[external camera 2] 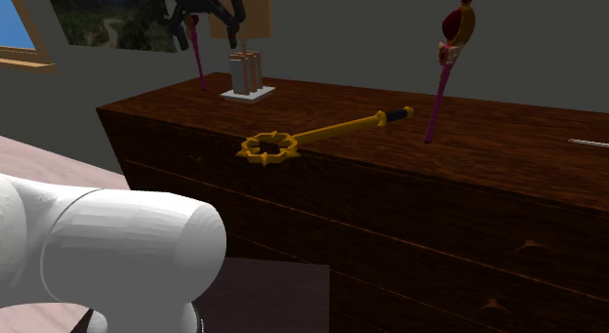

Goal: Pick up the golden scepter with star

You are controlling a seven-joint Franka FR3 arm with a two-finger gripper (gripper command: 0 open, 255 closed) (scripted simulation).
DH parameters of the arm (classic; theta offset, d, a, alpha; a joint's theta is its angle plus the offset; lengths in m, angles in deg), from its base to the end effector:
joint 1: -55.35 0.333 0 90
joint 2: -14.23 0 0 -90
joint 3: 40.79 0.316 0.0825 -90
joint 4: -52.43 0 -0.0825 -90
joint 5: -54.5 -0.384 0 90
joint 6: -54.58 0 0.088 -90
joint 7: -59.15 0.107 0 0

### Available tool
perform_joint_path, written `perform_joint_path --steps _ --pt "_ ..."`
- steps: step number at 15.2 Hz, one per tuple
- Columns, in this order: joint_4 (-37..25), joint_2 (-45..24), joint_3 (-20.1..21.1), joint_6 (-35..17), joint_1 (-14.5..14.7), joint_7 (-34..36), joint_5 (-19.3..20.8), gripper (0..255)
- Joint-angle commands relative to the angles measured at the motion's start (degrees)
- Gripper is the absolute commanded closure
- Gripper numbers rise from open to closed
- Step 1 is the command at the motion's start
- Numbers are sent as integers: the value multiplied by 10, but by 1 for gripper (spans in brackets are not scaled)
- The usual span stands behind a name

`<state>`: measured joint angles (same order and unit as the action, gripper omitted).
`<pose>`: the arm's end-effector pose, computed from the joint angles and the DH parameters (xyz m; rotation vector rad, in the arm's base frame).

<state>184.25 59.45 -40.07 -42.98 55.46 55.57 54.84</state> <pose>0.3189 0.0055 0.6309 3.1055 0.1155 0.2974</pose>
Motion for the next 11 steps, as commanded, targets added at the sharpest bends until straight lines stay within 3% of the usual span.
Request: perform_joint_path --steps 1,11 --pt "0 0 0 0 0 0 0 0" --pt "112 -29 -82 -95 -30 -100 64 0"
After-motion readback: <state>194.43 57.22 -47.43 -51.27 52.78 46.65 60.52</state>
